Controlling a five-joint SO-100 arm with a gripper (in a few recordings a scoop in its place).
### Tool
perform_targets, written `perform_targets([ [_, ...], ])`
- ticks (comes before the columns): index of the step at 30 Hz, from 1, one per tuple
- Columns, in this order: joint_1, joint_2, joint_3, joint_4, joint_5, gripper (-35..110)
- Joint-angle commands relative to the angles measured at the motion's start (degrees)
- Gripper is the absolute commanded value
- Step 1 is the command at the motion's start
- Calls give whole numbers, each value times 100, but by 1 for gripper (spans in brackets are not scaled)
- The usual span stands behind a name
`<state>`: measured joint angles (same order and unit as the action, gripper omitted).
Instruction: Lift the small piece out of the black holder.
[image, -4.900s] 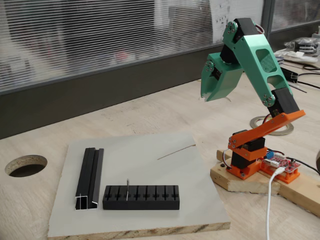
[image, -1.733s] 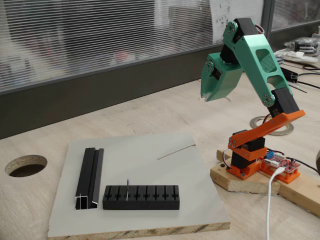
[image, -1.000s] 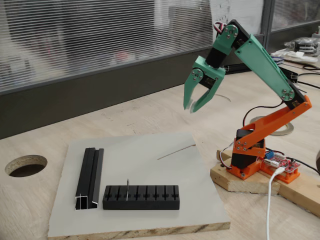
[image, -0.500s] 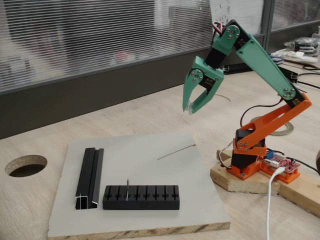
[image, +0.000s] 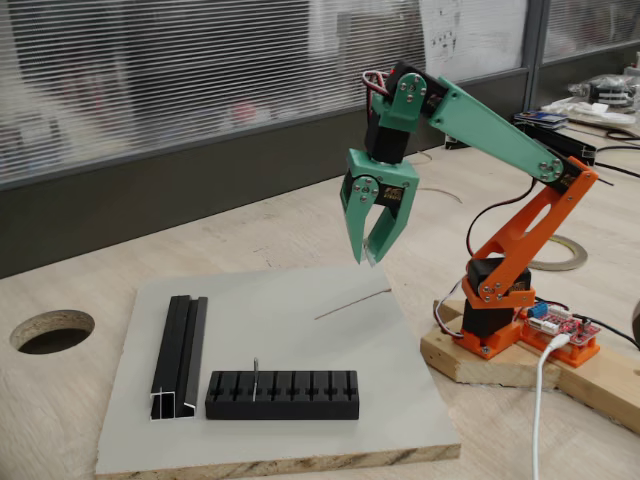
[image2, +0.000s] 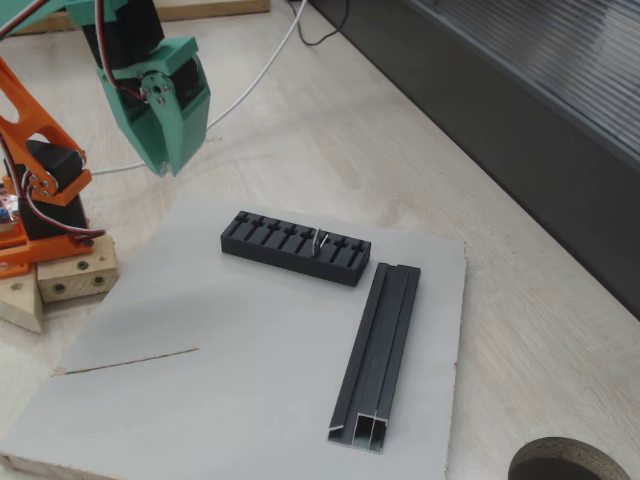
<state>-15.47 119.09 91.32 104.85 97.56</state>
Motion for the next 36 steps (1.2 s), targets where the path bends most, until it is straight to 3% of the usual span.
perform_targets([
  [1,-141,-9,-26,9,62,12],
  [9,-158,-642,-26,-79,-26,13],
  [18,-158,-879,44,-1547,-18,33],
  [29,-747,-2127,114,-2865,70,33],
  [36,-870,-2452,114,-2979,308,33],
])
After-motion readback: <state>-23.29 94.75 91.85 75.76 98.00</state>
